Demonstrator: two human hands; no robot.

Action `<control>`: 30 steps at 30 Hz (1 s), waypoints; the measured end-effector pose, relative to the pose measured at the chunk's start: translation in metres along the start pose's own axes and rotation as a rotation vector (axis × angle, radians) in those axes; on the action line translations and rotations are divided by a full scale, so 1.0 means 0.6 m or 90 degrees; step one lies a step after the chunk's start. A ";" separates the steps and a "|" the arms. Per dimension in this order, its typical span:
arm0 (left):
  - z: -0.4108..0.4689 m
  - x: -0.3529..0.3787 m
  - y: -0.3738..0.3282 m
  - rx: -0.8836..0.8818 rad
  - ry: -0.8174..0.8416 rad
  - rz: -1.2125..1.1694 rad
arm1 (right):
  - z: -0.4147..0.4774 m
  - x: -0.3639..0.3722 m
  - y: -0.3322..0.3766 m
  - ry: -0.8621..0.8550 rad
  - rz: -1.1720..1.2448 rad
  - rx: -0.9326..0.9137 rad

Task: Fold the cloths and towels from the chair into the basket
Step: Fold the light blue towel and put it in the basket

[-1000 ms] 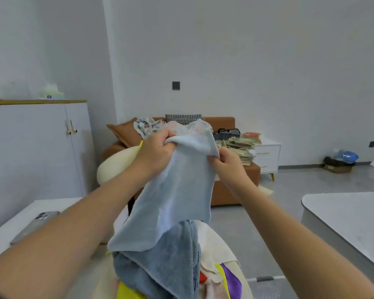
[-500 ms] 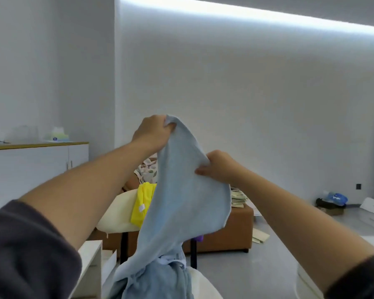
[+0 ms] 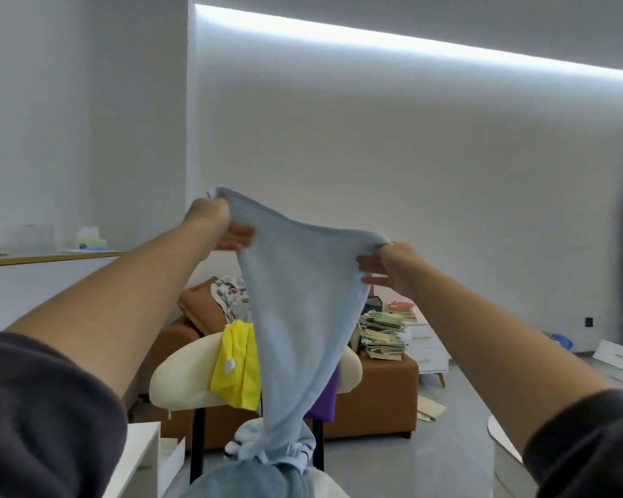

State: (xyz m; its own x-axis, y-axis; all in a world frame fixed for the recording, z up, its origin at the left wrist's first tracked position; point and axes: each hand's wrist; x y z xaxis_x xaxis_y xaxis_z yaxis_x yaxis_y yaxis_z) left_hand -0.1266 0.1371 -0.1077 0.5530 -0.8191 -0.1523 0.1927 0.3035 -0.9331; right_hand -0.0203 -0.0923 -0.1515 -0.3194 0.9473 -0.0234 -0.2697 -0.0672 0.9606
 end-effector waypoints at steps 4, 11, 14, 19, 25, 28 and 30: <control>0.002 0.007 -0.039 0.249 -0.060 -0.004 | 0.008 0.011 0.052 -0.016 -0.057 -0.230; -0.019 0.026 -0.064 0.403 -0.054 -0.013 | -0.003 0.026 0.093 -0.028 -0.188 -0.370; -0.024 0.019 -0.074 0.427 -0.077 0.019 | -0.014 0.030 0.115 -0.041 -0.182 -0.413; -0.024 0.004 -0.098 0.464 -0.122 0.033 | -0.029 0.036 0.158 -0.074 -0.209 -0.466; -0.026 -0.008 -0.130 0.533 -0.194 0.024 | -0.031 0.048 0.201 -0.078 -0.228 -0.490; -0.019 -0.010 -0.125 0.516 -0.187 0.025 | -0.023 0.054 0.195 -0.067 -0.237 -0.474; -0.005 -0.011 -0.103 0.478 -0.180 0.045 | -0.010 0.057 0.173 -0.064 -0.255 -0.451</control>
State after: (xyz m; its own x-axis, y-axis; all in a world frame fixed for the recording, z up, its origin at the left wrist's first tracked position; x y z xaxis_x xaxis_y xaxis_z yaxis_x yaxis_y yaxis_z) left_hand -0.1448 0.1223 -0.0501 0.7490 -0.6622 -0.0206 0.5875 0.6782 -0.4415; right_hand -0.0646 -0.0685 -0.0540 -0.0032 0.9626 -0.2709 -0.8668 0.1324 0.4807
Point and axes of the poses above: each hand's wrist, its own z-axis towards the middle knuckle, its own x-axis out of the palm, y = z × x, and after that the axes turned 11 degrees about y, right-handed
